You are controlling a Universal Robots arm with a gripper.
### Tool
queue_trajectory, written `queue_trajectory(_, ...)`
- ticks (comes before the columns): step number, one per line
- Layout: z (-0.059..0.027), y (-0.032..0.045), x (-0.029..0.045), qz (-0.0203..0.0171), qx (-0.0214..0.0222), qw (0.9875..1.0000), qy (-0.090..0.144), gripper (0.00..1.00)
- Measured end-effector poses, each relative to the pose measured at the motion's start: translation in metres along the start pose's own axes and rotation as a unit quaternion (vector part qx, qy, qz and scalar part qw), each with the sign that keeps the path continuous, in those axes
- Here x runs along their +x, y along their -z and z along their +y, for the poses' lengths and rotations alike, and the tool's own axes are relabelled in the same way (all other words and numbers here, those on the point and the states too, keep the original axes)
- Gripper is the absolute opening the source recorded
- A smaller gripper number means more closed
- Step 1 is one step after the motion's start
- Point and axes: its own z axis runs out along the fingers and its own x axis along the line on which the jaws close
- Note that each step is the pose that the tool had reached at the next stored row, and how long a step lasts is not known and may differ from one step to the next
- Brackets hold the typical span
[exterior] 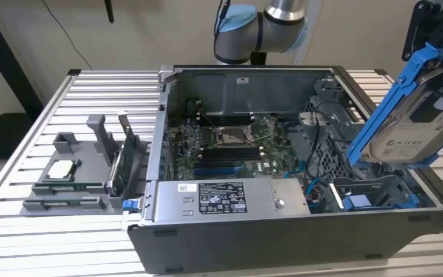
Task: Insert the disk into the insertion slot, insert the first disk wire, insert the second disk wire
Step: 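Insert the disk into the insertion slot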
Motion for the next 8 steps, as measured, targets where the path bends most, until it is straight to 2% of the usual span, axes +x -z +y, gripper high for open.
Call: queue_trajectory(8,-0.0001,-0.0029,0.0000,0.0000,0.0000,1.0000,0.000,0.33)
